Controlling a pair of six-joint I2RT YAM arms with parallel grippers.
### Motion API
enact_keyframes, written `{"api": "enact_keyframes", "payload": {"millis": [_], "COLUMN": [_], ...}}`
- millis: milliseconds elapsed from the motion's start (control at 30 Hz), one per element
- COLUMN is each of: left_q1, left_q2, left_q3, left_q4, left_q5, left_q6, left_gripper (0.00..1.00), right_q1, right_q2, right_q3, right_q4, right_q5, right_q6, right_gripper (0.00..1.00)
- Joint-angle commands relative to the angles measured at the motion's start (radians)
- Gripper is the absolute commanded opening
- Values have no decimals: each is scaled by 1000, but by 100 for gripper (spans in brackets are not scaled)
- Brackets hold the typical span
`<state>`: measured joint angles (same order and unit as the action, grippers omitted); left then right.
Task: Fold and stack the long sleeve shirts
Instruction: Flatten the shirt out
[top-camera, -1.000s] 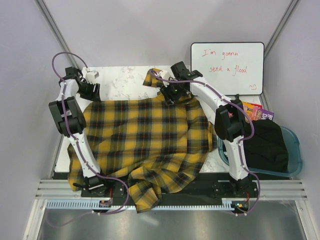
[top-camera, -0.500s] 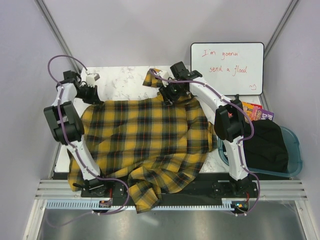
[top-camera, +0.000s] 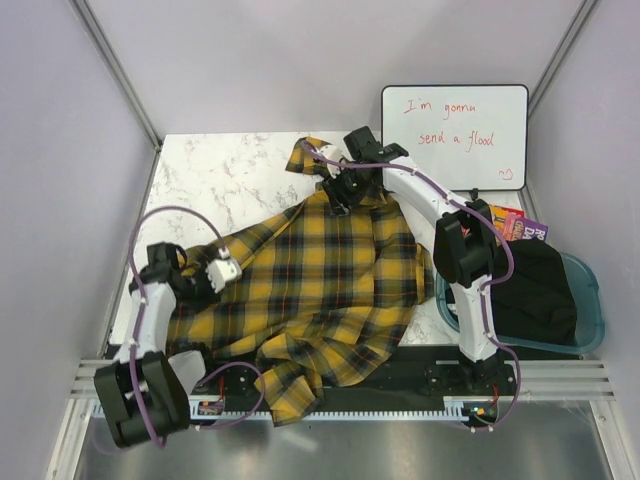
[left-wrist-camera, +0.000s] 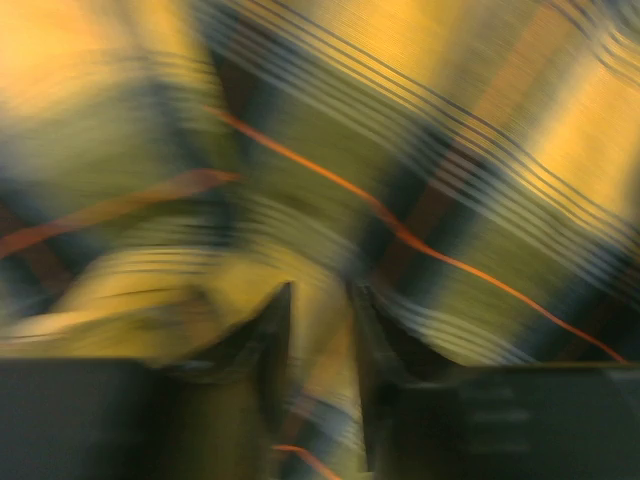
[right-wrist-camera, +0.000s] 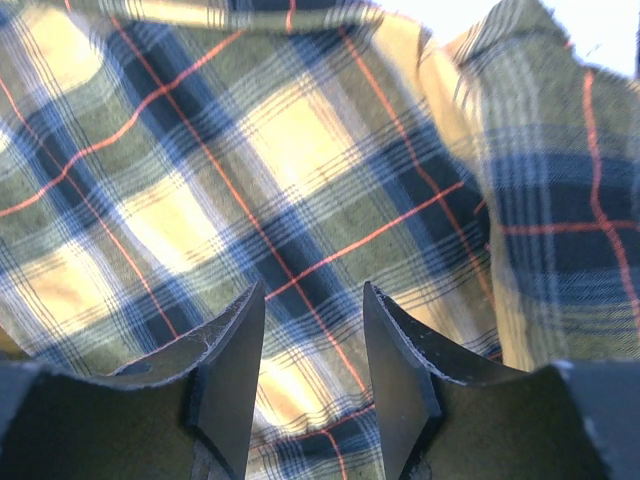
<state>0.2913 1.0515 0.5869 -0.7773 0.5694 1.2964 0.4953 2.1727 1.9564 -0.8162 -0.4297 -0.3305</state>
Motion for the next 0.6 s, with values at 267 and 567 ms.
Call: {"api": "enact_keyframes", "payload": {"millis": [267,567], "left_q1": [43,-67], "left_q2": [-30,61], "left_q3": [255,223], "left_q4": [-20,-20], "left_q5": [86,-100], "left_q6": [-324,-353], "left_gripper": [76,78], "right_q1": [-11,-126], "right_q2": [-48,-106], "right_q3": [28,-11], "right_q4": [9,-20], "right_q5": [9,6], "right_q6": [-41,-10], "right_gripper": [51,55]}}
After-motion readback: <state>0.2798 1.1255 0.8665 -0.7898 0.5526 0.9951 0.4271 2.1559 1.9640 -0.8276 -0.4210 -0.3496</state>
